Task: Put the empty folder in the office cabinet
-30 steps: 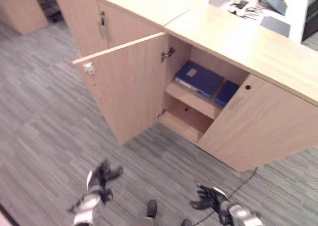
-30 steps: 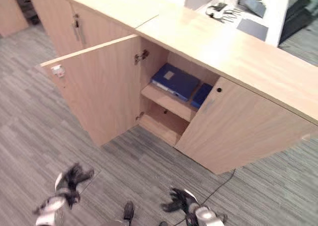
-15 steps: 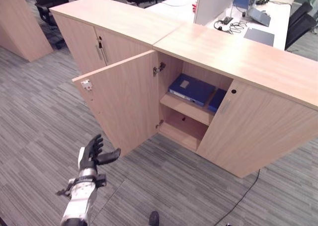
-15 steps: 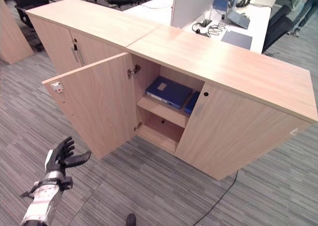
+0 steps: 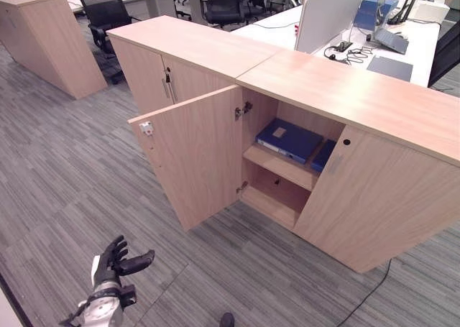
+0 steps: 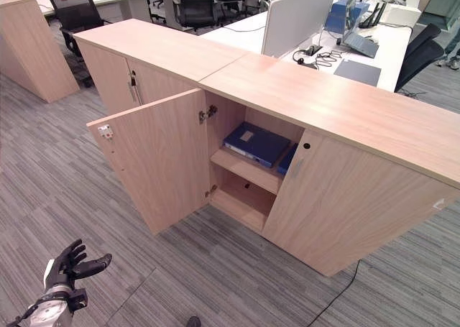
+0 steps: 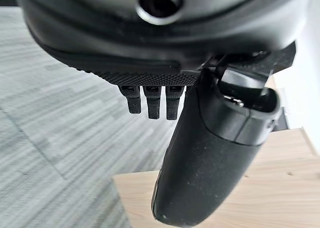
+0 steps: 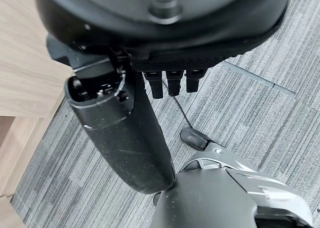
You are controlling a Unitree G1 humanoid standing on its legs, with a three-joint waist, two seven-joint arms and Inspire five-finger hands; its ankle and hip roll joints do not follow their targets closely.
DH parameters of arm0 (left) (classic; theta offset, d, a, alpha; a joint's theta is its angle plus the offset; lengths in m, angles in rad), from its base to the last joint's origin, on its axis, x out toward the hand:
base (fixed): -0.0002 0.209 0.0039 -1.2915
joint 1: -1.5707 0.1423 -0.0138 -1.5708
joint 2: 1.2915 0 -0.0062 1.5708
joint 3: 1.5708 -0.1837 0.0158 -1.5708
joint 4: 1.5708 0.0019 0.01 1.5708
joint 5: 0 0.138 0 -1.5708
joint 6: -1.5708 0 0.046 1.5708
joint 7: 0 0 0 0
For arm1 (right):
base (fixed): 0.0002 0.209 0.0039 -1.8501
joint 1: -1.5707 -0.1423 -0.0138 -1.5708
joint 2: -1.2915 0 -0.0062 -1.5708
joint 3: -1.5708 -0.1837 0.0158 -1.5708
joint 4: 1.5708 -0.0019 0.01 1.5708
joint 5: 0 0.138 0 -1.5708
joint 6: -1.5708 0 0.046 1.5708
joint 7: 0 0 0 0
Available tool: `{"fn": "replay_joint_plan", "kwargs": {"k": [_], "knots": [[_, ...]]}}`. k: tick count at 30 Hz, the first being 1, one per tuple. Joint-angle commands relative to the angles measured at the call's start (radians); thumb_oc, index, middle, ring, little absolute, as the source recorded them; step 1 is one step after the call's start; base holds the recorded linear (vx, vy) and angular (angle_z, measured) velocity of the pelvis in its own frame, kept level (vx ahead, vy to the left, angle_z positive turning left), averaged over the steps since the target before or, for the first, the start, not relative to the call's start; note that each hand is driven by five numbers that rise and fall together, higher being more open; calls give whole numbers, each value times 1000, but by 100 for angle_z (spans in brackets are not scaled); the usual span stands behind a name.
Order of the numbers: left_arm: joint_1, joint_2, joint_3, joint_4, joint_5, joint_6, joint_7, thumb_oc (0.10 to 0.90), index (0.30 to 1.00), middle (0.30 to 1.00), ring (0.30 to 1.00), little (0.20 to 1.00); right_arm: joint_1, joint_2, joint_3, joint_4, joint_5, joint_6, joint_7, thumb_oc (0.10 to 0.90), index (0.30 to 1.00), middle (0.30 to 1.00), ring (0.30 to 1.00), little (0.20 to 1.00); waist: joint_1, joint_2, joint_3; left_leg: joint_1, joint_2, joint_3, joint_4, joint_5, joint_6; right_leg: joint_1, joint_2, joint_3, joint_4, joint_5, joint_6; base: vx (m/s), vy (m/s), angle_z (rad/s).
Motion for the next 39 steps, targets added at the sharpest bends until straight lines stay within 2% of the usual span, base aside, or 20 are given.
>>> {"fn": "replay_joint_plan", "kwargs": {"k": [1, 3, 4, 6, 7, 8, 9, 10, 12, 14, 15, 17, 19, 20, 21, 22, 25, 27, 34, 39], "knots": [[-183, 140, 35, -20, 69, -68, 18, 800, 900, 900, 900, 900, -32, -48, 1, -33, -20, -8, -2, 800, 900, 900, 900, 900, -7, -40, 66, -14, 52, 118, 209, -169, -78, -3, -12, 25, 24, -56, -52, 12, 63, 4], [-226, 184, 21, 7, 94, -58, 10, 800, 900, 900, 900, 900, -41, -61, 2, -23, -28, -5, -1, 800, 900, 900, 900, 900, -17, -42, 64, -23, 86, 162, 203, -147, -80, 3, -18, 32, 16, -50, -46, 50, 92, -7], [-251, 225, 13, 35, 90, -59, 6, 800, 900, 900, 900, 900, -49, -74, 5, -9, -41, -1, 2, 800, 900, 900, 900, 900, -26, -48, 57, -30, 134, 185, 156, -121, -87, 0, -34, 44, 13, -43, -32, 78, 142, -28], [-268, 259, 10, 68, 78, -61, 4, 800, 900, 900, 900, 900, -54, -84, 8, 0, -54, 0, 7, 800, 900, 900, 900, 900, -30, -43, 57, -38, 187, 187, 87, -54, -102, -1, -40, 64, 16, -45, -22, 101, 146, -25], [-270, 261, 9, 71, 77, -62, 3, 800, 900, 900, 900, 900, -54, -84, 7, 0, -54, 0, 7, 800, 900, 900, 900, 900, -28, -43, 58, -33, 189, 189, 78, -49, -104, -2, -39, 66, 17, -45, -23, 109, 203, 4], [-283, 276, 2, 78, 62, -63, -2, 800, 900, 900, 900, 900, -56, -99, -3, 9, -60, -2, 5, 800, 900, 900, 900, 900, -34, -28, 63, -52, 236, 176, 0, 11, -122, 1, -49, 88, 20, -50, -13, 68, 144, 7], [-286, 277, 0, 81, 60, -63, -3, 800, 900, 900, 900, 900, -56, -100, -4, 10, -60, -2, 5, 800, 900, 900, 900, 900, -32, -27, 62, -46, 239, 176, -10, 14, -126, 1, -46, 91, 23, -55, -14, 127, 350, -3], [-320, 285, -28, 129, 56, -64, -7, 800, 900, 900, 900, 900, -56, -108, -15, 29, -56, -3, 2, 800, 900, 900, 900, 900, -46, -6, 69, -100, 280, 186, -22, 22, -142, 11, -65, 101, 29, -62, -5, 115, 302, -9], [-346, 286, -50, 162, 52, -68, -11, 800, 900, 900, 900, 900, -56, -114, -22, 40, -60, -4, 0, 800, 900, 900, 900, 900, -48, 7, 71, -109, 297, 202, -22, 21, -153, 21, -72, 105, 33, -70, -1, 112, 271, 2], [-361, 267, -64, 177, 42, -64, -25, 800, 900, 900, 900, 900, -46, -114, -37, 63, -72, 0, 3, 800, 900, 900, 900, 900, -58, 52, 54, -88, 306, 229, -22, 30, -155, 24, -89, 99, 34, -47, 16, 146, 485, -37], [-367, 258, -77, 194, 34, -66, -32, 800, 900, 900, 900, 900, -37, -102, -52, 76, -75, 9, 7, 800, 900, 900, 900, 900, -69, 74, 24, -65, 274, 232, -22, 18, -151, 31, -134, 102, 31, -22, 42, 167, 523, -46], [-379, 252, -87, 220, 29, -68, -39, 800, 900, 900, 900, 900, -31, -97, -61, 77, -74, 14, 12, 800, 900, 900, 900, 900, -73, 74, 12, -51, 249, 242, -22, 7, -143, 36, -170, 106, 27, -3, 63, 221, 472, -10], [-385, 254, -94, 242, 14, -70, -49, 800, 900, 900, 900, 900, -17, -86, -77, 83, -71, 19, 23, 800, 900, 900, 900, 900, -80, 66, -3, -17, 189, 262, -22, -39, -104, 37, -238, 117, 34, 34, 93, 269, 619, -10], [-399, 276, -100, 269, 11, -66, -61, 800, 900, 900, 900, 900, -17, -79, -84, 88, -68, 22, 33, 800, 900, 900, 900, 900, -83, 50, -7, 10, 131, 287, -22, -78, -65, 13, -298, 135, 66, 87, 110, 186, 476, -31], [-400, 276, -101, 270, 10, -67, -61, 800, 900, 900, 900, 900, -17, -79, -84, 89, -68, 22, 33, 800, 900, 900, 900, 900, -81, 48, -7, 10, 129, 288, -22, -79, -64, 12, -300, 137, 66, 87, 112, 154, 533, -38], [-421, 297, -110, 298, 14, -66, -69, 800, 900, 900, 900, 900, -29, -74, -81, 79, -60, 18, 33, 800, 900, 900, 900, 900, -84, 41, -6, 25, 89, 312, -22, -103, -38, -12, -340, 142, 89, 145, 127, 55, 251, -31], [-455, 319, -141, 337, 20, -62, -84, 800, 900, 900, 900, 900, -46, -63, -70, 63, -47, 14, 31, 800, 900, 900, 900, 900, -82, 37, -7, 47, 55, 330, -22, -139, -26, -18, -372, 124, 108, 191, 148, 109, 330, -36], [-516, 342, -187, 365, 28, -55, -105, 800, 900, 900, 900, 900, -62, -47, -54, 40, -25, 9, 32, 800, 900, 900, 900, 900, -83, 34, -7, 55, 29, 353, -22, -162, -9, -20, -395, 57, 115, 239, 159, 78, 279, -12], [-651, 344, -280, 399, 32, -52, -121, 800, 900, 900, 900, 900, -67, -34, -46, 37, -2, 8, 33, 800, 900, 900, 900, 900, -89, 9, -14, 71, 6, 384, -22, -182, 7, -16, -410, -16, 106, 354, 170, 37, 104, -15], [-656, 318, -331, 148, 39, -72, -131, 800, 900, 900, 900, 900, -40, -35, -65, 36, -2, 1, 29, 800, 900, 900, 900, 900, -93, -7, -20, 77, -3, 388, -22, -199, 16, -10, -411, -50, 96, 378, 170, 10, 24, -5]]}}
